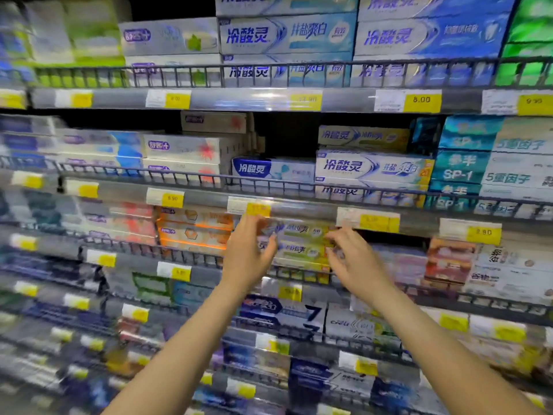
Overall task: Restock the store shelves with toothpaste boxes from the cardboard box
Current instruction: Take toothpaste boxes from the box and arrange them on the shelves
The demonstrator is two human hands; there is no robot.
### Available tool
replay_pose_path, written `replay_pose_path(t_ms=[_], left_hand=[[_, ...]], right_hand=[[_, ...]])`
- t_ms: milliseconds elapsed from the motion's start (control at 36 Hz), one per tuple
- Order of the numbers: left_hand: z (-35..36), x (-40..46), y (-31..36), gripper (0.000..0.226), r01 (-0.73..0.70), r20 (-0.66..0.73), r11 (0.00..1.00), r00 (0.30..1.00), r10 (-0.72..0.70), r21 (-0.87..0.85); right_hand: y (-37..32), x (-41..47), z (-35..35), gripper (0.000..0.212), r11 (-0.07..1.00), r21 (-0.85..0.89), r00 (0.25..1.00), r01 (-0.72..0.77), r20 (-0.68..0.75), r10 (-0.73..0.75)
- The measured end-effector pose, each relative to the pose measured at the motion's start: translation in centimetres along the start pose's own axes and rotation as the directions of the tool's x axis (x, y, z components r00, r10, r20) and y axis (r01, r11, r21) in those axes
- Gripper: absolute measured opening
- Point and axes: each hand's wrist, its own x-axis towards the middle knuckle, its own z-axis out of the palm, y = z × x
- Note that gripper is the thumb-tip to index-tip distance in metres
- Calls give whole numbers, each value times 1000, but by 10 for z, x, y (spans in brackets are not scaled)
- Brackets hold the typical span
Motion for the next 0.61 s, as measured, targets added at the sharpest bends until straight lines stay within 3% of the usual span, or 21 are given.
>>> replay_pose_path(t_ms=[83, 194, 389, 611], left_hand=[[-26, -25, -31, 17, 73, 139, 996, 987, -81, 58], [-69, -27, -57, 24, 127, 178, 982, 973, -150, 137], [-163, -11, -91, 35, 141, 158, 973, 972, -171, 184], [-294, -50, -154, 37, 115, 205, 951, 962, -178, 286]], right_hand=[[-22, -5, 29, 28, 1000, 18, 975, -3, 222, -1], [-54, 18, 42, 32, 996, 86, 917, -11, 399, -25], [-137, 64, 65, 35, 981, 194, 911, -21, 407, -61], [-261, 77, 114, 35, 955, 292, 932, -39, 356, -71]])
